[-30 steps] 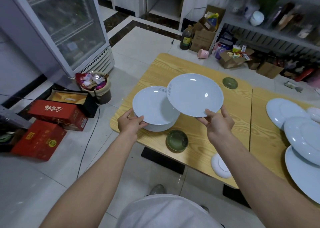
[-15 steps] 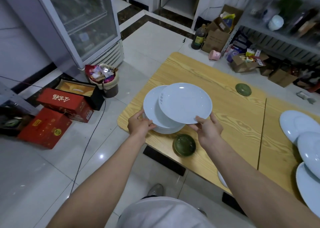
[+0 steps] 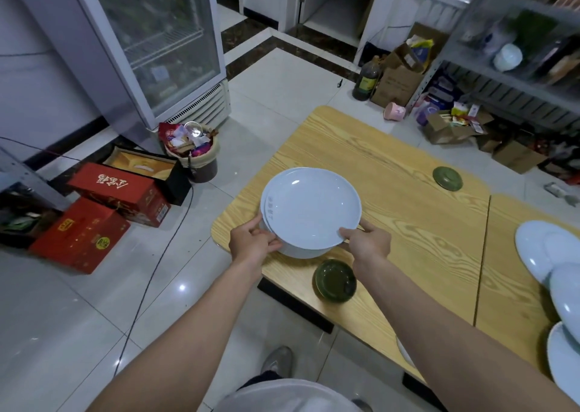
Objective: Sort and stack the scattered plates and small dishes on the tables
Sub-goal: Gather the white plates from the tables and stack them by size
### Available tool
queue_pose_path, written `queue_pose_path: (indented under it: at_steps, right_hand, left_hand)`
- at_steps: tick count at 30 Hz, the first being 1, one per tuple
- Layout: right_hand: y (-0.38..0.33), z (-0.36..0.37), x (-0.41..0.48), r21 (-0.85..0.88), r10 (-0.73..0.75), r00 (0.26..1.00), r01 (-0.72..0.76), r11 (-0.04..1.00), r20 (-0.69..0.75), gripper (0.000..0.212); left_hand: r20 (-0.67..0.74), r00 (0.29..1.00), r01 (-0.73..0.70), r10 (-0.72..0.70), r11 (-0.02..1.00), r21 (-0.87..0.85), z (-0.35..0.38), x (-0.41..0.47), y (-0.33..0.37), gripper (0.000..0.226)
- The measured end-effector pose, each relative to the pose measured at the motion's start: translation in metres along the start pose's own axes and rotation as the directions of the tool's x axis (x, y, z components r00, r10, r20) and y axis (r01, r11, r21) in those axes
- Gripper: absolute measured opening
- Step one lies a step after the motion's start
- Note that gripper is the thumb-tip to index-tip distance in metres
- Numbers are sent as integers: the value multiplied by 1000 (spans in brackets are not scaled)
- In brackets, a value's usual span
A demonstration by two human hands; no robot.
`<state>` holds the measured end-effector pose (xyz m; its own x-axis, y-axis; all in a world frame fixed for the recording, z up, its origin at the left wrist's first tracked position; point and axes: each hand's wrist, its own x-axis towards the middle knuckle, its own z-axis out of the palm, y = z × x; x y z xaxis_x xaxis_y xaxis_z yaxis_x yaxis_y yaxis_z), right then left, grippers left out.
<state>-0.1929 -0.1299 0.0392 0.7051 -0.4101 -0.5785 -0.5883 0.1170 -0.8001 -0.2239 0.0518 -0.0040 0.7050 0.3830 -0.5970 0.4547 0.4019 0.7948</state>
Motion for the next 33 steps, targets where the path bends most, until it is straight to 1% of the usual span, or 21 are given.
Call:
queue_pose_path:
  at_steps: [3,8,17,25,27,30,32,33]
  right_hand:
    - [0,4,4,-63,33,999,-33,997,-15,56]
    - [4,13,13,-128,43,998,-47,991,-37,55]
    - [9,15,24,-148,52,996,-62,987,-70,54]
    - [10,10,21,-116,46,999,-46,992,-5,58]
    - [9,7,19,-80,80,996,-78,994,29,53]
    - [7,-4,16,-51,118,990,-114,992,81,34]
    - [6,-17,14,-84,94,989,-85,993,116,24]
    - [5,-25,13,-107,58,989,-44,993,137,26]
  left_hand:
    - [2,1000,-4,4,1000,-7,0,2,-1,67]
    - [16,1000,-8,8,1000,-18,-1,1,-1,67]
    - [13,1000,-10,10,1000,-8,-1,0,-3,66]
    - [-11,1000,2,-2,1000,22,3,-4,-1,66]
    - [-18,1000,3,-2,999,37,6,-6,0,66]
    - [-41,999,-2,5,998,56,10,-10,1,63]
    - [-91,995,-41,50,994,101,13,-17,0,53]
    - [-127,987,-76,99,982,173,16,-21,1,45]
